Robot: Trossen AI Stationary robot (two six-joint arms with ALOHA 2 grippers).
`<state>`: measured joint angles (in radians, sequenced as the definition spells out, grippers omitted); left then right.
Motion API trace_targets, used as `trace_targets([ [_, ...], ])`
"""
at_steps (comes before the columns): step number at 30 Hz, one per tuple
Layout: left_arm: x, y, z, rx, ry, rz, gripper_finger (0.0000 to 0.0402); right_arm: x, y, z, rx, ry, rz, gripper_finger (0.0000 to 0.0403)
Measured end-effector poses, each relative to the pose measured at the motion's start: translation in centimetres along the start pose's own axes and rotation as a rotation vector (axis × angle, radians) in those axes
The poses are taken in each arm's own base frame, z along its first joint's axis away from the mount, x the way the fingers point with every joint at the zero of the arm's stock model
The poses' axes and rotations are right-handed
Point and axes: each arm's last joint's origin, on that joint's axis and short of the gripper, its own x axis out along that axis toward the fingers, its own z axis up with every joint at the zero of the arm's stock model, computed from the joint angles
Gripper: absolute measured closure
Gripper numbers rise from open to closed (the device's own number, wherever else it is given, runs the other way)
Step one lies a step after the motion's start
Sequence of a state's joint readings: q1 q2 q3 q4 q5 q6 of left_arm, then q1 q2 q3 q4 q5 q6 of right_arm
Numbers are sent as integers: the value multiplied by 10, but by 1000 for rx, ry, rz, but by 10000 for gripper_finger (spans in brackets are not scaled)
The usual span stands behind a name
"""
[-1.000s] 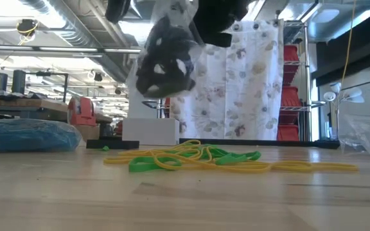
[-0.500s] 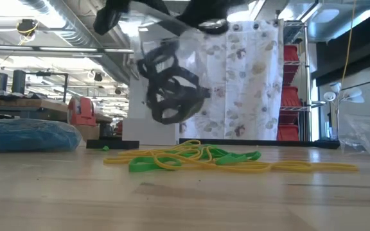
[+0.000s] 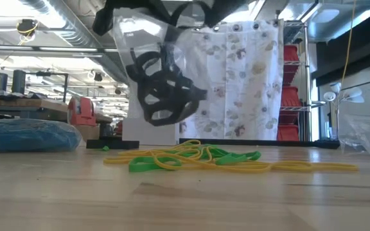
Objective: Sort rubber bands
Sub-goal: Put the black rubber band into the transparent zip bag
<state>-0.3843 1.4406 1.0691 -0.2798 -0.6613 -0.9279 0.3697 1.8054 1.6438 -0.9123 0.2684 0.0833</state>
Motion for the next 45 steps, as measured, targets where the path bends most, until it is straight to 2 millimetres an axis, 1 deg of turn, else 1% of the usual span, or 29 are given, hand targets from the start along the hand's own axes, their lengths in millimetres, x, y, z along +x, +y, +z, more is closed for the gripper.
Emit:
trace_targets([
  [4,0,0,0,0,0,-1,400,13,23,-13,-54,-4,-75,185],
  [9,0,0,0,-1,-1,-2,400,34,43,-28,-61,-118,-298,196],
  [11,0,0,0,-2,-1,-2,400,34,47,-27,-42,-170,-347,199],
  [15,0,0,0,-2,-2,-2,400,27,52,-13,1,-296,-355,207],
  [18,0,-1,1,-6,-5,-6,400,23,52,-1,19,-395,-341,220],
  [20,0,-1,1,-7,-5,-7,400,23,47,2,20,-412,-361,234],
  [24,-1,-3,0,-13,-10,-22,400,29,23,4,72,-387,-466,269],
  [26,-2,-4,0,-14,-13,-26,400,32,13,5,98,-381,-474,285],
  [28,-2,-3,0,0,-11,-21,400,34,9,6,110,-380,-439,296],
  [30,-2,-3,-1,0,-1,-28,400,33,12,6,62,-378,-366,303],
  [32,-2,-4,-2,4,9,-38,400,28,20,6,-13,-381,-299,305],
  [36,-2,-3,0,2,-10,-25,400,25,43,-5,-224,-307,-253,306],
  [38,-1,-3,0,0,-15,-20,400,25,49,-9,-321,-268,-254,306],
  [40,-1,-3,0,-1,-10,-24,400,28,49,-9,-377,-251,-280,306],
  [45,-1,-3,0,-3,-8,-22,400,41,46,-8,-412,-219,-393,306],
])
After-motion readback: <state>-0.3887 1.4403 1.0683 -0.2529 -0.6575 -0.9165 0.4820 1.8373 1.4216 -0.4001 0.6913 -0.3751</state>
